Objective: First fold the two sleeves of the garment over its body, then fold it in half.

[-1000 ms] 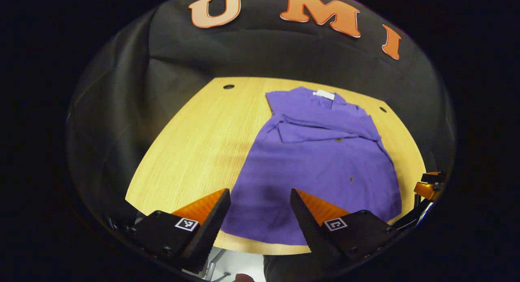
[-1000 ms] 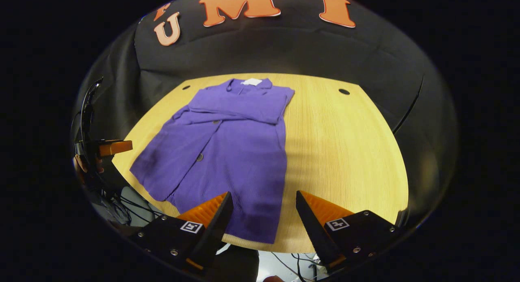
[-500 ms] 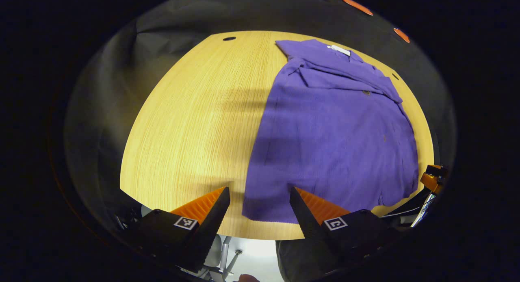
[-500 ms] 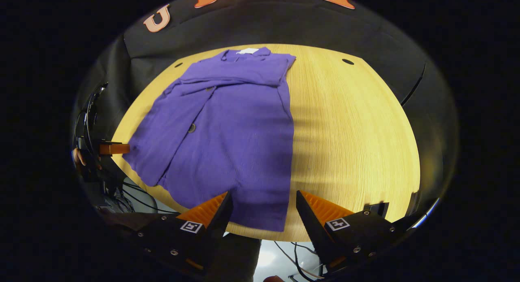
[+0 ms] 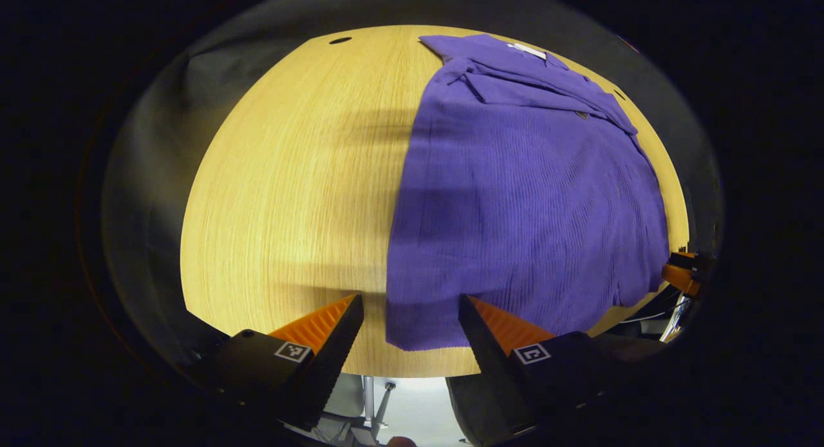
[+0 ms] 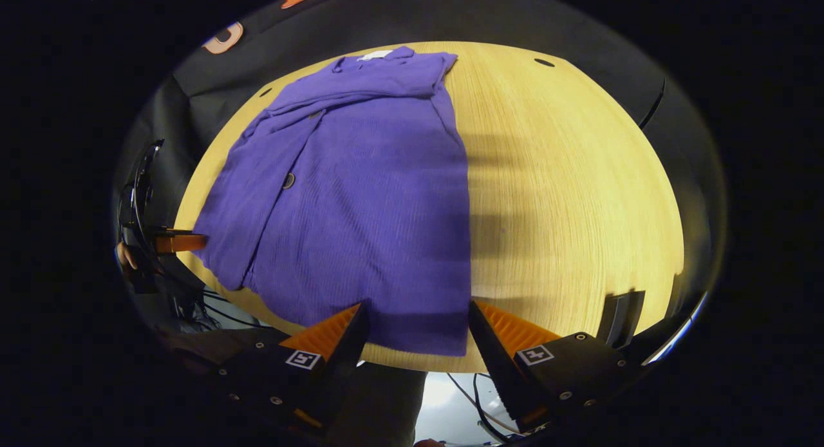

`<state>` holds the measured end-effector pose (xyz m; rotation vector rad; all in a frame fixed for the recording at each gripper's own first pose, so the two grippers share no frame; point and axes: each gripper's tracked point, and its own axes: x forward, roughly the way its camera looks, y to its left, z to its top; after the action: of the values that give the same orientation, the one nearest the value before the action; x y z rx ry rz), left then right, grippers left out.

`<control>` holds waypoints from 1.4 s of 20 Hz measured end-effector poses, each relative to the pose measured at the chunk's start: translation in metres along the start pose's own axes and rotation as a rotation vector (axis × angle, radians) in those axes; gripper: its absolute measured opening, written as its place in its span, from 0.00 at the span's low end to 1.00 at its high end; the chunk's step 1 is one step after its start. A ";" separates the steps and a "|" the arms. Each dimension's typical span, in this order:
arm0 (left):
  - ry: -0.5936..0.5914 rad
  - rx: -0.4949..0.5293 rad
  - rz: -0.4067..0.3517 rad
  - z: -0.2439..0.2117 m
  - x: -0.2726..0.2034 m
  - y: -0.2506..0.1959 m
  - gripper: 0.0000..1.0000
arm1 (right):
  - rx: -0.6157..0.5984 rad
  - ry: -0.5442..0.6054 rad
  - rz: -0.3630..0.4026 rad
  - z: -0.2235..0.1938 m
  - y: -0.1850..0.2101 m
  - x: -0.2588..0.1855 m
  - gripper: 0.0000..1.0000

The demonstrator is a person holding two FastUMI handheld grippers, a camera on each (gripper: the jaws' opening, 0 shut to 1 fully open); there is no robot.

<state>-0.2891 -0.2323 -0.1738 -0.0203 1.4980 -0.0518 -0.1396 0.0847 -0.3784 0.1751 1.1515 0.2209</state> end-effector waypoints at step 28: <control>0.067 -0.044 -0.155 0.044 -0.077 -0.045 0.11 | 0.236 0.038 0.145 0.055 0.020 -0.058 0.04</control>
<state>-0.2518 -0.2744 -0.0914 -0.1718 1.5621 -0.1450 -0.1139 0.0879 -0.3003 0.4651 1.2024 0.2164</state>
